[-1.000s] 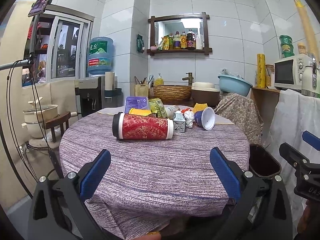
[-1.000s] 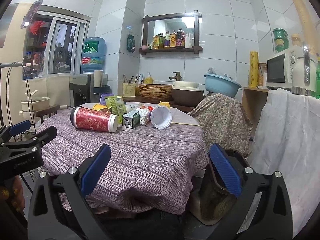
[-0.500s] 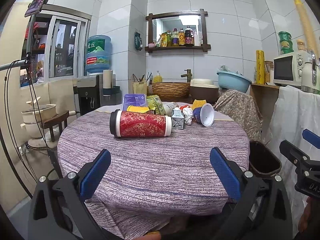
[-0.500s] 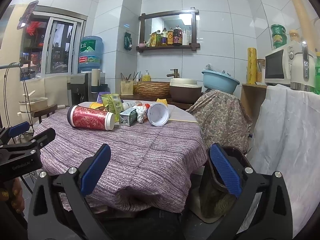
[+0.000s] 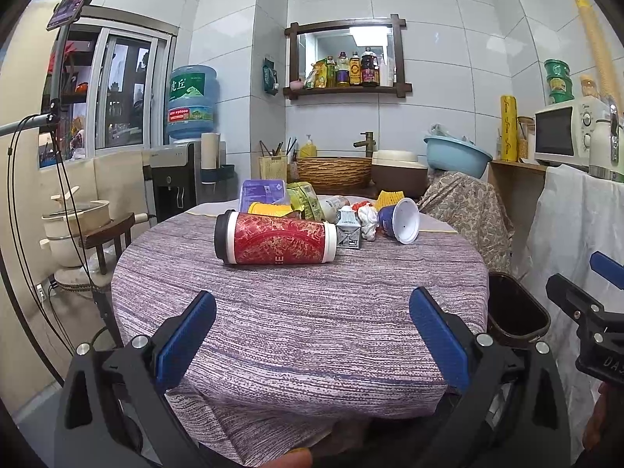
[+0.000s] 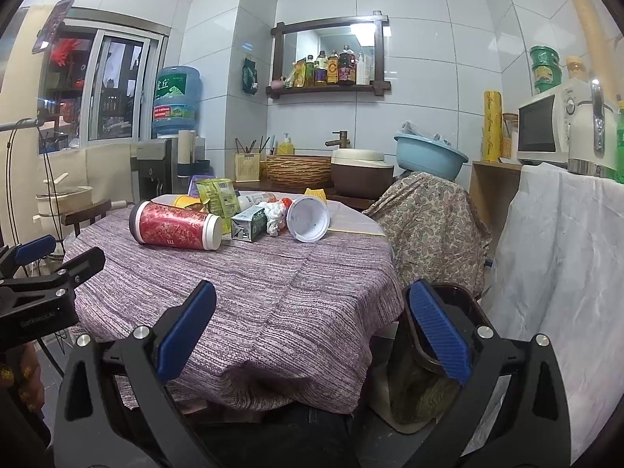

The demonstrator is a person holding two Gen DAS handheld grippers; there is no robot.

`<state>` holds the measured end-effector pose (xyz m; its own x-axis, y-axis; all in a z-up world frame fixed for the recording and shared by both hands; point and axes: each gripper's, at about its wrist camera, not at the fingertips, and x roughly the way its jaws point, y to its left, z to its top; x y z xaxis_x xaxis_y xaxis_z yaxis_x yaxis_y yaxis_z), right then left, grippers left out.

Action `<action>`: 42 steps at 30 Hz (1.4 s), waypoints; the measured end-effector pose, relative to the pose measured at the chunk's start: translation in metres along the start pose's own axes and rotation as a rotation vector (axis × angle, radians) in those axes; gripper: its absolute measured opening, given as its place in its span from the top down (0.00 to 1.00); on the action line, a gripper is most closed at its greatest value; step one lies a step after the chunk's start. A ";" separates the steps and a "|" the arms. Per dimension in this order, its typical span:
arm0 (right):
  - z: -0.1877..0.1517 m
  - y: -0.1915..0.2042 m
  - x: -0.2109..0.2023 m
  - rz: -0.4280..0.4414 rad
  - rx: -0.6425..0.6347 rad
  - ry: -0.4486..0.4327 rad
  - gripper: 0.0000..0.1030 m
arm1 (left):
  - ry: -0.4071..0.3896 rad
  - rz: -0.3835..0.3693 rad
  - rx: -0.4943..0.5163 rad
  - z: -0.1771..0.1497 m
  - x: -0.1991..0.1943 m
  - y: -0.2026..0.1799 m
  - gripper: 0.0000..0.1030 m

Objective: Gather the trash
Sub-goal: 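Grasp red coffee cup with right tool while left tool reaches for yellow packet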

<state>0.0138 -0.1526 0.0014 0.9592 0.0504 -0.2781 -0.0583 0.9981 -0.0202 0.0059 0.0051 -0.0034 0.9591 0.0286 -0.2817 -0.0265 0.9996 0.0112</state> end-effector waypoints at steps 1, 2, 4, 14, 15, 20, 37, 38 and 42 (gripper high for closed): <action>0.000 0.000 0.001 0.003 -0.005 0.002 0.04 | -0.001 -0.002 0.001 0.000 0.001 0.000 0.05; 0.001 0.001 0.002 0.008 -0.014 0.005 0.04 | 0.001 -0.001 0.001 -0.001 0.003 0.002 0.05; 0.002 0.003 0.006 0.018 -0.026 0.011 0.05 | 0.013 0.000 -0.004 0.000 0.008 0.006 0.05; 0.015 0.060 0.093 0.291 -0.250 0.246 0.05 | 0.186 0.027 -0.053 0.008 0.065 0.075 0.05; 0.016 0.068 0.104 0.316 -0.270 0.265 0.05 | 0.207 0.028 -0.059 0.011 0.072 0.082 0.05; 0.040 0.117 0.165 0.471 -0.394 0.335 0.05 | 0.301 0.037 -0.140 0.025 0.107 0.131 0.05; 0.039 0.298 0.305 0.595 -1.267 0.193 0.06 | 0.443 0.097 -0.287 0.031 0.166 0.239 0.19; 0.042 0.294 0.309 0.616 -1.250 0.216 0.06 | 0.450 0.093 -0.294 0.028 0.167 0.240 0.20; 0.051 0.297 0.325 0.665 -1.191 0.286 0.11 | 0.478 0.059 -0.336 0.020 0.177 0.245 0.29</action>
<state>0.3227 0.1617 -0.0459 0.5785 0.3447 -0.7393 -0.8116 0.1522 -0.5641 0.1746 0.2554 -0.0314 0.7218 0.0049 -0.6921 -0.2390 0.9402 -0.2425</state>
